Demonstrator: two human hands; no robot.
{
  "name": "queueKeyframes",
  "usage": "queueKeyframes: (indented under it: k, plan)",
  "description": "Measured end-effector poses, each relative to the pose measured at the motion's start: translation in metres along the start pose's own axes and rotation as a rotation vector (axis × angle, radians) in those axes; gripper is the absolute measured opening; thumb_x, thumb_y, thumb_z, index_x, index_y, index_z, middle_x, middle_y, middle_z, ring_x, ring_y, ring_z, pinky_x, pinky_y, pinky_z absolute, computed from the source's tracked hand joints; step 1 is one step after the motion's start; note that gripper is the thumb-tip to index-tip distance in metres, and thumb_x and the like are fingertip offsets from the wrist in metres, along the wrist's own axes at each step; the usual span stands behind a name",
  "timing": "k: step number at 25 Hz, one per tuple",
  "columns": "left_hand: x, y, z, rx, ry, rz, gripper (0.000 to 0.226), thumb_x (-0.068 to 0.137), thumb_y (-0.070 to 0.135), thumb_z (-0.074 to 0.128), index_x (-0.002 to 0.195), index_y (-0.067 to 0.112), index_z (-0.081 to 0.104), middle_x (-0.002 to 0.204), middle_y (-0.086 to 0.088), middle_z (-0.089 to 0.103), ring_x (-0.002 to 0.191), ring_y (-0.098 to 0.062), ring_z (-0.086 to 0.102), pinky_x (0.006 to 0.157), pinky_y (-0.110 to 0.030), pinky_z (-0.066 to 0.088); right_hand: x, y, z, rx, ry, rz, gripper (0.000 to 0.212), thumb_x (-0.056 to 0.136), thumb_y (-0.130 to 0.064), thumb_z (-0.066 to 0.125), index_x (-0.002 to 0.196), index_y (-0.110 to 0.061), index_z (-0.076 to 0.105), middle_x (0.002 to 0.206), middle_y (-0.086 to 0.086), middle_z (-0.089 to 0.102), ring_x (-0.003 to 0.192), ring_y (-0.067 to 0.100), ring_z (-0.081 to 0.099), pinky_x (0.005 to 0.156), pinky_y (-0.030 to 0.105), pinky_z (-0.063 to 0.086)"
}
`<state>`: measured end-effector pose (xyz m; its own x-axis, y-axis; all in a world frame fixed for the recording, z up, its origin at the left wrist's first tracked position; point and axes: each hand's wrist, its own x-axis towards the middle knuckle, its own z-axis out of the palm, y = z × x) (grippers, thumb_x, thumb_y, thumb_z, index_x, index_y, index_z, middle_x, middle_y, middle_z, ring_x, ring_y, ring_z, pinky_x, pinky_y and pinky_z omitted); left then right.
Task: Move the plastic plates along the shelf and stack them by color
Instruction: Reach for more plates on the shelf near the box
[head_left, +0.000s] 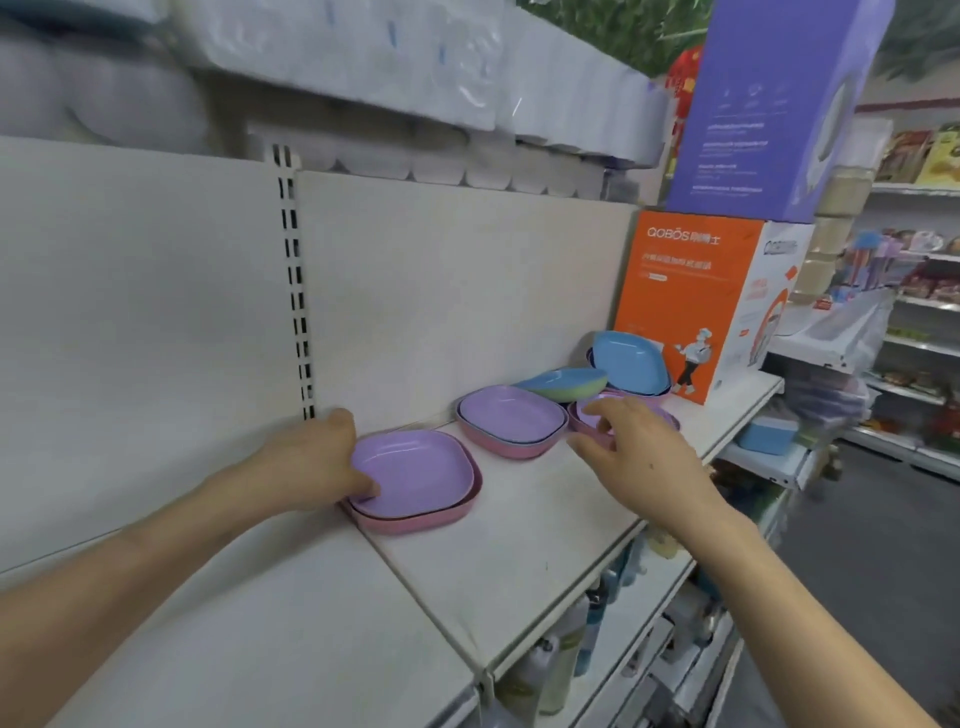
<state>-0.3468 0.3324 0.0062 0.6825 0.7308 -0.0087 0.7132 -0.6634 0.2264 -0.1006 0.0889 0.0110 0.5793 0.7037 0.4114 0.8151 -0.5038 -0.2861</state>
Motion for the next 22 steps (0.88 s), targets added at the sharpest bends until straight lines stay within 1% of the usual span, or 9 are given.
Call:
queueKeyframes:
  k: [3, 5, 8, 10, 13, 15, 18, 20, 22]
  plan:
    - [0.005, 0.000, 0.001, -0.020, 0.019, -0.028, 0.039, 0.084, 0.031, 0.076, 0.092, 0.015, 0.041, 0.087, -0.007, 0.063, 0.071, -0.023, 0.062, 0.056, -0.035, 0.047, 0.042, 0.008, 0.021, 0.011, -0.036, -0.052, 0.021, 0.095, -0.045, 0.058, 0.091, -0.024, 0.063, 0.087, -0.006, 0.062, 0.083, 0.019, 0.060, 0.071, 0.042, 0.054]
    - [0.006, -0.002, 0.001, -0.071, 0.056, -0.062, 0.031, 0.086, 0.021, 0.073, 0.095, 0.013, 0.044, 0.087, -0.006, 0.063, 0.074, -0.025, 0.063, 0.065, -0.040, 0.053, 0.068, 0.011, 0.034, 0.044, -0.066, -0.109, 0.019, 0.093, -0.037, 0.060, 0.081, -0.023, 0.058, 0.078, -0.007, 0.060, 0.075, 0.020, 0.057, 0.063, 0.039, 0.049]
    - [0.005, -0.003, 0.001, -0.075, 0.094, -0.086, 0.023, 0.087, 0.014, 0.069, 0.092, 0.013, 0.046, 0.091, -0.005, 0.060, 0.081, -0.027, 0.060, 0.069, -0.040, 0.050, 0.099, 0.018, 0.051, 0.047, -0.100, -0.158, 0.008, 0.093, -0.029, 0.063, 0.096, -0.023, 0.066, 0.086, -0.002, 0.063, 0.078, 0.021, 0.057, 0.062, 0.035, 0.041]
    - [0.003, -0.002, 0.001, -0.072, 0.119, -0.115, 0.021, 0.089, 0.012, 0.066, 0.093, 0.014, 0.046, 0.094, -0.004, 0.057, 0.082, -0.026, 0.056, 0.063, -0.035, 0.043, 0.117, 0.022, 0.062, -0.009, -0.121, -0.210, 0.016, 0.092, -0.024, 0.062, 0.104, -0.016, 0.067, 0.095, 0.005, 0.065, 0.085, 0.027, 0.059, 0.067, 0.037, 0.046]
    - [-0.003, 0.003, 0.000, -0.002, 0.167, -0.162, 0.018, 0.094, 0.011, 0.060, 0.097, 0.015, 0.043, 0.103, -0.006, 0.055, 0.088, -0.024, 0.049, 0.067, -0.031, 0.032, 0.138, 0.022, 0.068, -0.130, -0.136, -0.290, 0.021, 0.091, -0.017, 0.060, 0.109, -0.009, 0.065, 0.100, 0.012, 0.067, 0.093, 0.034, 0.061, 0.074, 0.041, 0.052]
    - [-0.007, 0.009, 0.000, 0.054, 0.200, -0.191, 0.015, 0.096, 0.011, 0.054, 0.098, 0.015, 0.040, 0.109, -0.011, 0.060, 0.088, -0.026, 0.049, 0.069, -0.031, 0.032, 0.147, 0.019, 0.068, -0.164, -0.142, -0.309, 0.018, 0.089, -0.013, 0.058, 0.106, -0.007, 0.062, 0.095, 0.014, 0.066, 0.086, 0.036, 0.060, 0.068, 0.040, 0.051]
    - [-0.013, 0.020, -0.004, 0.149, 0.252, -0.249, 0.011, 0.100, 0.015, 0.045, 0.108, 0.014, 0.038, 0.113, -0.015, 0.062, 0.094, -0.034, 0.059, 0.070, -0.034, 0.037, 0.152, 0.012, 0.070, -0.287, -0.144, -0.352, 0.005, 0.088, -0.012, 0.055, 0.093, -0.010, 0.053, 0.085, 0.011, 0.057, 0.078, 0.032, 0.051, 0.061, 0.034, 0.040]
    - [-0.020, 0.028, -0.006, 0.227, 0.302, -0.302, 0.016, 0.100, 0.015, 0.041, 0.115, 0.014, 0.036, 0.106, -0.012, 0.060, 0.087, -0.035, 0.057, 0.069, -0.036, 0.039, 0.152, 0.009, 0.072, -0.395, -0.126, -0.402, 0.006, 0.091, -0.013, 0.056, 0.094, -0.016, 0.052, 0.093, 0.010, 0.062, 0.086, 0.030, 0.053, 0.066, 0.033, 0.035]
    - [-0.029, 0.033, -0.007, 0.286, 0.371, -0.346, 0.015, 0.097, 0.011, 0.040, 0.106, 0.015, 0.030, 0.084, -0.006, 0.052, 0.073, -0.033, 0.049, 0.064, -0.037, 0.037, 0.150, 0.007, 0.079, -0.481, -0.096, -0.431, 0.013, 0.090, -0.015, 0.058, 0.103, -0.018, 0.058, 0.102, 0.006, 0.068, 0.099, 0.029, 0.057, 0.071, 0.033, 0.032]
